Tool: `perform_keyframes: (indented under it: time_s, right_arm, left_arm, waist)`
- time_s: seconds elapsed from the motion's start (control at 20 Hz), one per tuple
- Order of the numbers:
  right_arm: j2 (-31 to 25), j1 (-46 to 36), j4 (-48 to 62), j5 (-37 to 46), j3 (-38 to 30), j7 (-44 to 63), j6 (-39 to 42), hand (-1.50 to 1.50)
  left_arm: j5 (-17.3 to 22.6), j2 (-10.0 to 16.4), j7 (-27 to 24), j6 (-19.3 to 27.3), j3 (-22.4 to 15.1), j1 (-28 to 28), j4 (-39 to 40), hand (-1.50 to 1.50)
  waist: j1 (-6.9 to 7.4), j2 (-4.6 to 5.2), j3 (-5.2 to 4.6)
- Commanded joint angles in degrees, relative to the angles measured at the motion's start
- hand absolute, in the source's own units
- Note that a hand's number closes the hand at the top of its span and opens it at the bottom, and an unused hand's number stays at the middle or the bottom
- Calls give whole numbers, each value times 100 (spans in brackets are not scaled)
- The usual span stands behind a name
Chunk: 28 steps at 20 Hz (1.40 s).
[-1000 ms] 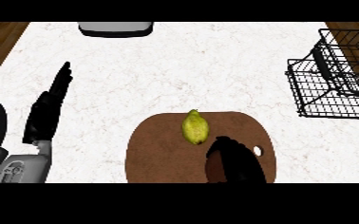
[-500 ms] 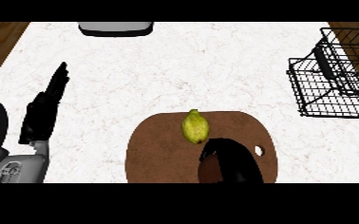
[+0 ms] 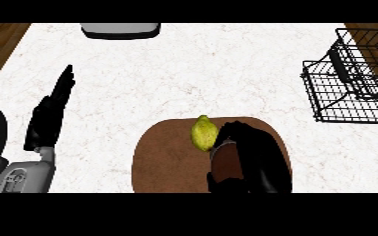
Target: Pick the cupcake from the cutting board and place it in the tiered basket
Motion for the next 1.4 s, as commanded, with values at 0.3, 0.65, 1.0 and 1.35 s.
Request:
perform_keyframes:
  time_s: [0.3,0.65,1.0,1.35]
  right_arm:
    - [-459,-765,-1934,657,-1472,176,-6,150]
    - [-1128,-1955,-1888,359,-2602,641,1483,150]
    - [-1413,-2199,-1337,-1273,-4125,-177,1773,150]
    - [-2243,-2239,157,-469,-4224,-1729,1558,150]
  left_arm:
    - [-30,35,-43,-83,39,126,-80,0]
    - [47,35,-57,-227,108,206,-179,0]
    - [-249,-220,261,-15,-5,-344,91,0]
    - [-170,-175,-89,-113,177,-44,53,0]
  waist:
    - [9,1,1]
    - [55,9,-6]
    - [-1,19,1]
    - [72,33,1]
